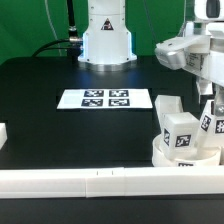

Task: Assemble stool

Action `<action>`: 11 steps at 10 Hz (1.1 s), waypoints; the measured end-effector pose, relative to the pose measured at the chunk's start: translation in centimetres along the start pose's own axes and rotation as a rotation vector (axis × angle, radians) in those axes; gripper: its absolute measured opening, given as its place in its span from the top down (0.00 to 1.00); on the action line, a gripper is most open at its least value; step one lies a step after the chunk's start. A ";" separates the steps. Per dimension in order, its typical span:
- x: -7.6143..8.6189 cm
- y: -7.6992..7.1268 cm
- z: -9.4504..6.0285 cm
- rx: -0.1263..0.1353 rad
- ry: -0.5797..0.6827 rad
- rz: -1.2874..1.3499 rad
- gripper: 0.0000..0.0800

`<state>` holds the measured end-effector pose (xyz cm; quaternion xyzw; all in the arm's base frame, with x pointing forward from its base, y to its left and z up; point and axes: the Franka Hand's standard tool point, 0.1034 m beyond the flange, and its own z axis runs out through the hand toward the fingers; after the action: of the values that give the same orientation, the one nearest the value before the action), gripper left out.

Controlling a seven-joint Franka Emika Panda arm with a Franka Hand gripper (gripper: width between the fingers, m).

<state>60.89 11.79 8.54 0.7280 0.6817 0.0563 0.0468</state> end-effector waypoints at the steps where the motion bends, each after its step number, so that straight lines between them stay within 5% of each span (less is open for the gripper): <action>1: -0.1 -0.2 0.0 0.018 -0.008 0.148 0.58; 4: -0.2 -0.5 0.1 0.041 -0.018 0.537 0.58; 11: 0.0 -0.6 0.1 0.052 -0.013 1.028 0.58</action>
Offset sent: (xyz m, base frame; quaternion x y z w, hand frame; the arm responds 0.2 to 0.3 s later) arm -0.0171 -0.0033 -0.0084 0.0728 -0.0280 0.2805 0.9567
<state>60.28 11.86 8.34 0.9703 0.2364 0.0503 -0.0009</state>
